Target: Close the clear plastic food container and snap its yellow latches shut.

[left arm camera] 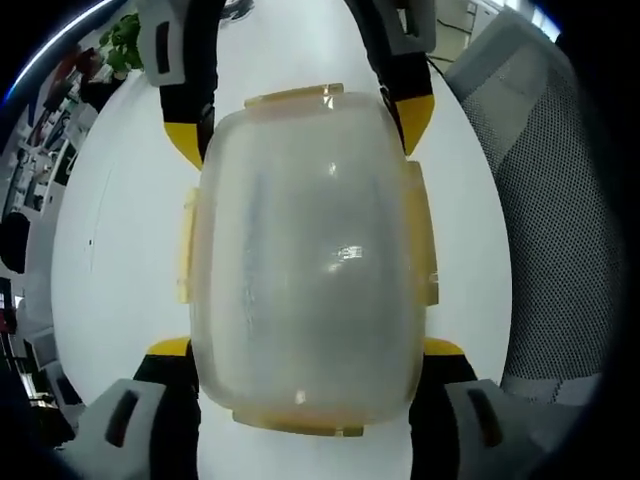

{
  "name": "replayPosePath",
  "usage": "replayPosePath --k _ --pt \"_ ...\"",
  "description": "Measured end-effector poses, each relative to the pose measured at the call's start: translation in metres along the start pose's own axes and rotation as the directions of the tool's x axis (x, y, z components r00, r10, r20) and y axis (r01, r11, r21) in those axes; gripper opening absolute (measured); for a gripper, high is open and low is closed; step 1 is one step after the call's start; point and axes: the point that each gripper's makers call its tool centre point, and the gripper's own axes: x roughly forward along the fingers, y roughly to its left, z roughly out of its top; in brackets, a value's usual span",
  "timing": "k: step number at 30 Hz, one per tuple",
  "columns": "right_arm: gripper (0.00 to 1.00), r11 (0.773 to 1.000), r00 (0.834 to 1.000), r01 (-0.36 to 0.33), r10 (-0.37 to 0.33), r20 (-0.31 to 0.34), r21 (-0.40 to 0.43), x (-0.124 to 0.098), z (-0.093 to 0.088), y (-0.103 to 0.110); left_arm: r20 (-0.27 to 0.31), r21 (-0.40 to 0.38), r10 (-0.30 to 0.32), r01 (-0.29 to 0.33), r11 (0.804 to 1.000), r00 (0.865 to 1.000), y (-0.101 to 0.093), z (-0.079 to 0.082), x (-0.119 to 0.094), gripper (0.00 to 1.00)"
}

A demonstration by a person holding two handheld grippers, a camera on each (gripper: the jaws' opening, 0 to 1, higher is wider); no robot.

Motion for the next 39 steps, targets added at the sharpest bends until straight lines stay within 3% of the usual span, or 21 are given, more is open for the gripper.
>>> replayPosePath --k 15,39 --pt "0.8 1.0 1.0 -0.001 0.001 0.003 -0.003 0.001 0.0 -0.001 0.0 -0.008 -0.004 0.004 1.0 1.0 0.0 -0.002 0.0 0.88" --pt "0.8 1.0 1.0 0.003 -0.003 0.01 0.002 0.002 0.001 -0.026 -0.017 -0.008 -0.01 0.01 1.0 1.0 0.026 -0.006 0.005 0.89"
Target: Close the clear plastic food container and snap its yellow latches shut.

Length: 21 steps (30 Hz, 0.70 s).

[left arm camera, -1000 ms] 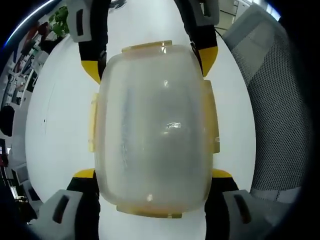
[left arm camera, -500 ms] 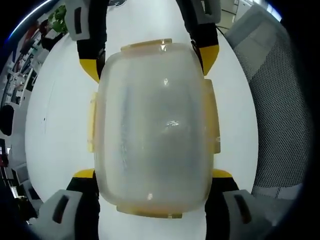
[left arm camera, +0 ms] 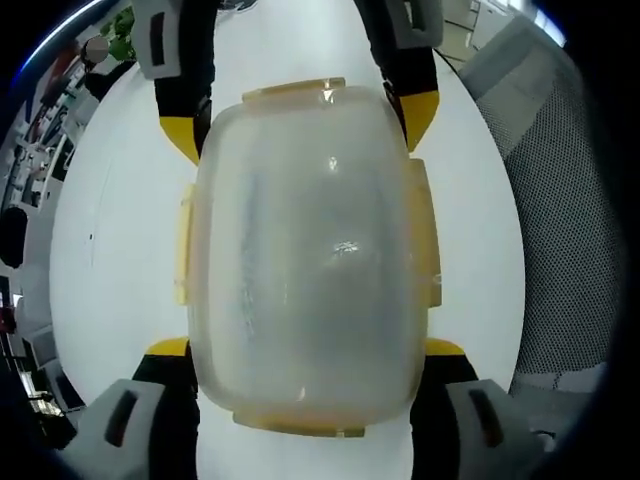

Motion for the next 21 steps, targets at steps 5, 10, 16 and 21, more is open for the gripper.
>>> replayPosePath --k 5,10,16,21 --pt "0.8 1.0 1.0 0.001 -0.001 0.0 0.003 0.0 -0.001 -0.006 0.001 0.0 -0.001 0.001 1.0 1.0 0.006 0.0 0.001 0.89" --pt "0.8 1.0 1.0 0.001 -0.001 -0.001 0.004 0.0 -0.001 -0.01 -0.002 0.002 -0.003 0.003 1.0 1.0 0.01 0.0 0.002 0.89" --pt "0.8 1.0 1.0 0.002 -0.002 0.002 0.007 0.001 -0.001 -0.016 0.0 0.004 -0.005 0.005 1.0 1.0 0.016 -0.001 0.003 0.89" --pt "0.8 1.0 1.0 0.001 -0.001 -0.007 0.004 0.002 -0.001 -0.023 -0.001 0.001 -0.006 0.006 1.0 1.0 0.023 -0.001 0.005 0.89"
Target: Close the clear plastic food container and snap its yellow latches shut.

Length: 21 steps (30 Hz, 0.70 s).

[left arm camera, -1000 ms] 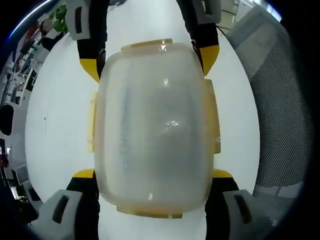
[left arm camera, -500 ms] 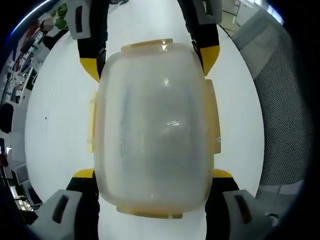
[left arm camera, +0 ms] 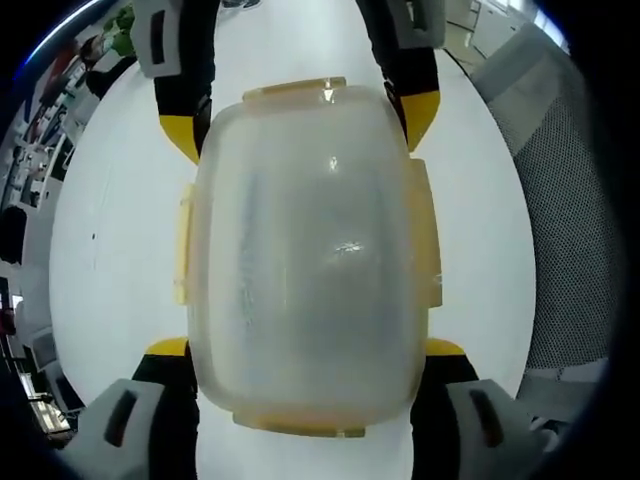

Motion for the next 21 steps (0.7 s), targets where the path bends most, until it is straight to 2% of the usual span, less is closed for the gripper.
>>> replayPosePath --k 21 --pt "0.79 1.0 1.0 0.0 0.0 -0.005 -0.001 0.001 -0.001 -0.025 -0.006 0.0 -0.002 0.002 1.0 1.0 0.025 -0.001 0.004 0.89"
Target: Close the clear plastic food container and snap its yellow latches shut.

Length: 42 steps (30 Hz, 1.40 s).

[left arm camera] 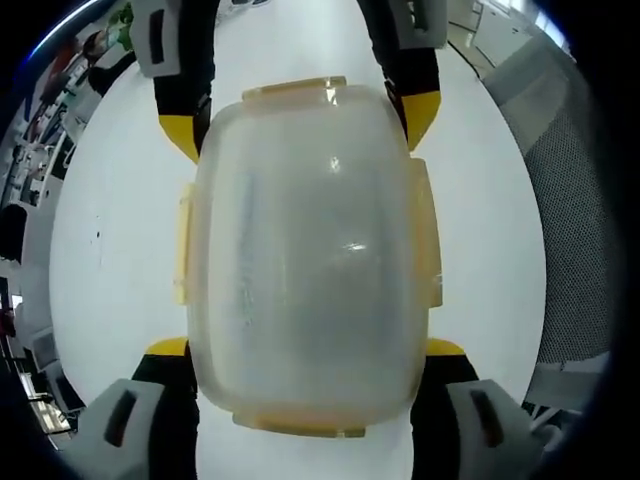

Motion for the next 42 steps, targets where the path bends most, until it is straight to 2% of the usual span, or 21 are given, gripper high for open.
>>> replayPosePath --k 42 --pt "0.79 1.0 1.0 0.004 -0.004 0.008 0.009 0.003 -0.002 -0.042 -0.006 0.0 0.001 -0.001 1.0 1.0 0.041 -0.002 0.007 0.89"
